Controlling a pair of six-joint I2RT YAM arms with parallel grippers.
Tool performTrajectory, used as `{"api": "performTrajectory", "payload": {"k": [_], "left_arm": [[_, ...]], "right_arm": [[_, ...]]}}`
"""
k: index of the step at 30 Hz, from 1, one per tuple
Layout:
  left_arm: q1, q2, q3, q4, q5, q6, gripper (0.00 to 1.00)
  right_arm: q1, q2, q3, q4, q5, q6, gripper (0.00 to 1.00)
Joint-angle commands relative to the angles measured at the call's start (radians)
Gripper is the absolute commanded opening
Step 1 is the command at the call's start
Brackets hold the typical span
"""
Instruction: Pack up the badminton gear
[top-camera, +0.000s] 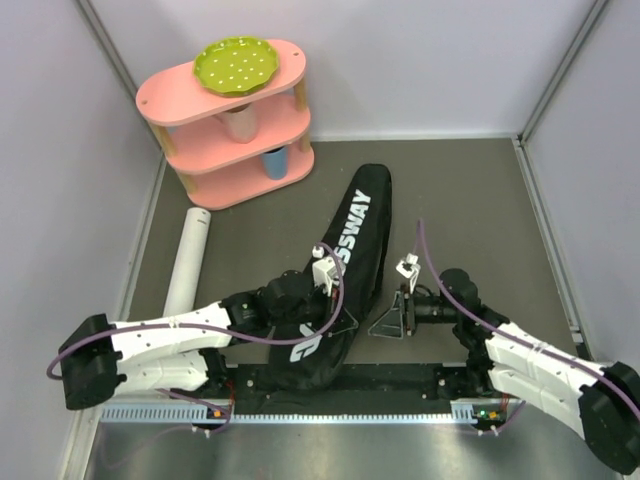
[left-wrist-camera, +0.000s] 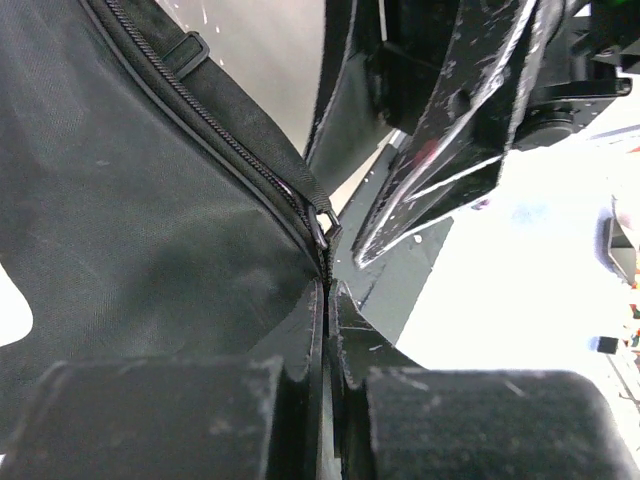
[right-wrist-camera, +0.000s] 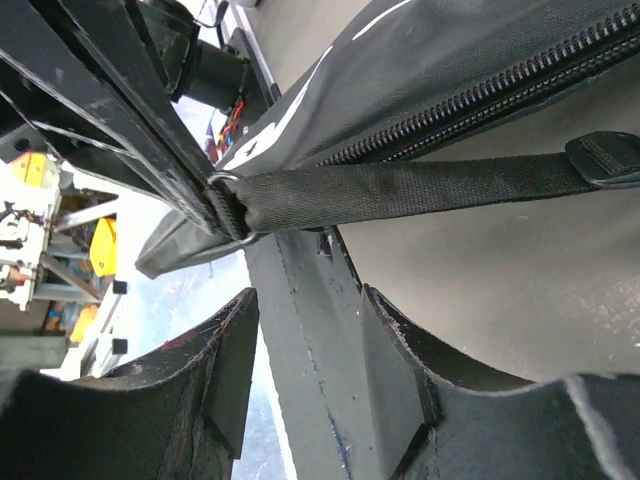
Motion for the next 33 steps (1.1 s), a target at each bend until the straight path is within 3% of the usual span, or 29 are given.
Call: {"api": "performTrajectory", "payload": {"k": [1, 15, 24, 33], "left_arm": [[0.02, -0.062, 0.001, 0.109, 0.105, -0.013, 0.0], [0.043, -0.122, -0.006, 0.115, 0.154, -0.022, 0.0], [0.046, -0.122, -0.012, 0.135, 0.171, -0.023, 0.0], [0.051, -0.137, -0.008, 0.142, 0.19, -0.033, 0.0]], "right_arm": [[0.045, 0.057, 0.019, 0.244, 0.06, -0.072, 0.45], [0.046, 0.088, 0.003, 0.471, -0.017, -0.121, 0.52], [0.051, 0.038, -0.002, 0.544, -0.13, -0.111, 0.5], [0.068, 0.085, -0.007, 0.605, -0.13, -0.101, 0.44]]}}
